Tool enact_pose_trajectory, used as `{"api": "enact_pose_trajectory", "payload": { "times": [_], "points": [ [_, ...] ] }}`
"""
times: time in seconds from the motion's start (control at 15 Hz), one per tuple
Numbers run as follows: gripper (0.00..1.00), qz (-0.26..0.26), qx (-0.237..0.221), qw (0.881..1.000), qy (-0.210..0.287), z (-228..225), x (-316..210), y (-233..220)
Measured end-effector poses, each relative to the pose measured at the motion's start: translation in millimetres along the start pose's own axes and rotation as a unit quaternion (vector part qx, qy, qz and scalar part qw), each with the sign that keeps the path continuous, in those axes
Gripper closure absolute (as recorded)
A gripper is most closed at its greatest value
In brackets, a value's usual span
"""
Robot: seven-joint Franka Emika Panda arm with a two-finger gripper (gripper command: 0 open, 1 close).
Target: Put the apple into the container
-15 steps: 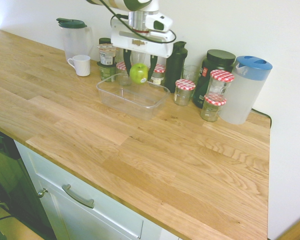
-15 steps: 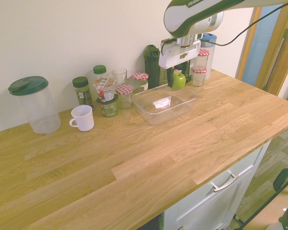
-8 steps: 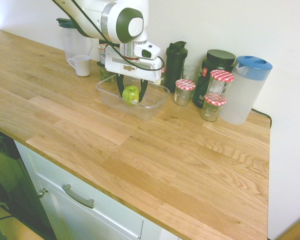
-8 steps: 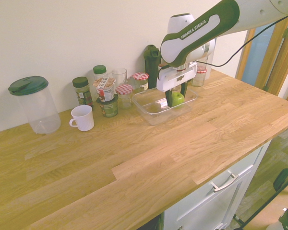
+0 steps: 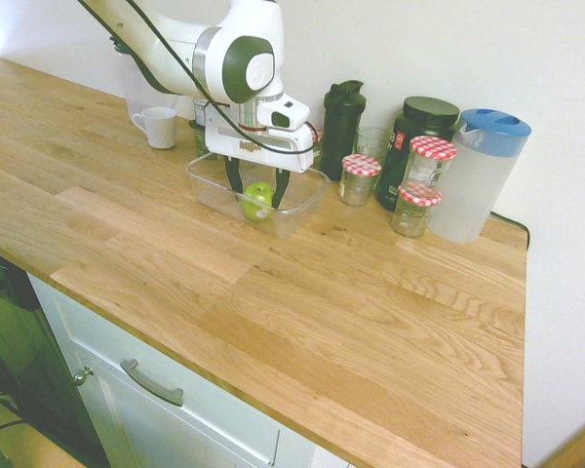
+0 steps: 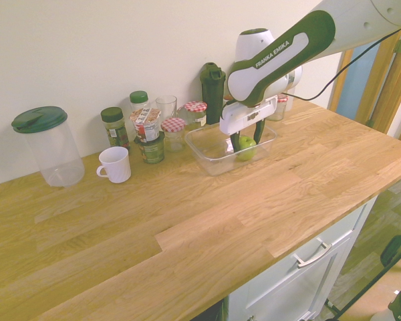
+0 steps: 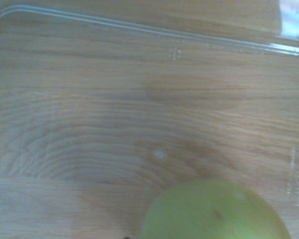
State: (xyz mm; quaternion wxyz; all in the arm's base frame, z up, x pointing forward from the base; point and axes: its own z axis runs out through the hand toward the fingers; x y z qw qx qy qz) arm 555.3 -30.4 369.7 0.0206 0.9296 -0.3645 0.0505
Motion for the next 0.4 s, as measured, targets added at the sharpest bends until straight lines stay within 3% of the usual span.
{"api": "enact_pose_trajectory", "payload": {
  "times": [0.2,0.4],
  "points": [
    [0.0,0.004,0.009,1.0,0.01,-13,4,1],
    [0.0,0.013,0.019,1.0,0.016,-69,10,12]
  ]
}}
